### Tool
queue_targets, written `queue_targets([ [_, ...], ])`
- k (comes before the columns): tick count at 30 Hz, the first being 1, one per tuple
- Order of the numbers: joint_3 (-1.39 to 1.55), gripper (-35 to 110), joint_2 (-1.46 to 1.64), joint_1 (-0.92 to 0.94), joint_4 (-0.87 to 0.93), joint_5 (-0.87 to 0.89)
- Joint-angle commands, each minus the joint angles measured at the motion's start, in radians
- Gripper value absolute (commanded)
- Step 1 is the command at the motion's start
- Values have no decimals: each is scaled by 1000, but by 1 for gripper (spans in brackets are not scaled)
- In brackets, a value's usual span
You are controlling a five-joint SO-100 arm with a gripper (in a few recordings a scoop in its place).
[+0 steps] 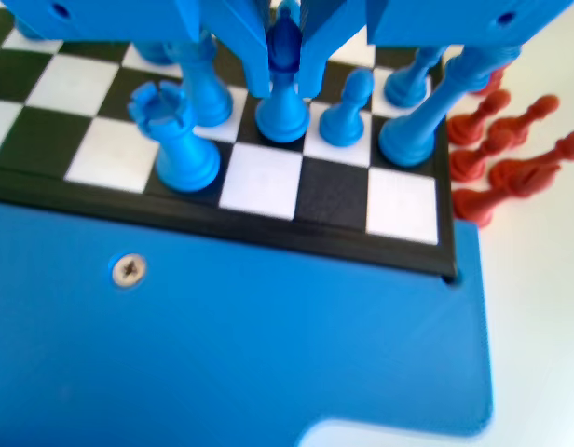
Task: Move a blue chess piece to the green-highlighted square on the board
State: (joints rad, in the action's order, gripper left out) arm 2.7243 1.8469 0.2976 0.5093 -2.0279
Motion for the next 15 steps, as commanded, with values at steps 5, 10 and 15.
queue_targets([
  [5,-183,1,97,23,305,2],
  [10,-288,1,100,61,379,12],
  [15,-397,1,14,83,402,35],
])
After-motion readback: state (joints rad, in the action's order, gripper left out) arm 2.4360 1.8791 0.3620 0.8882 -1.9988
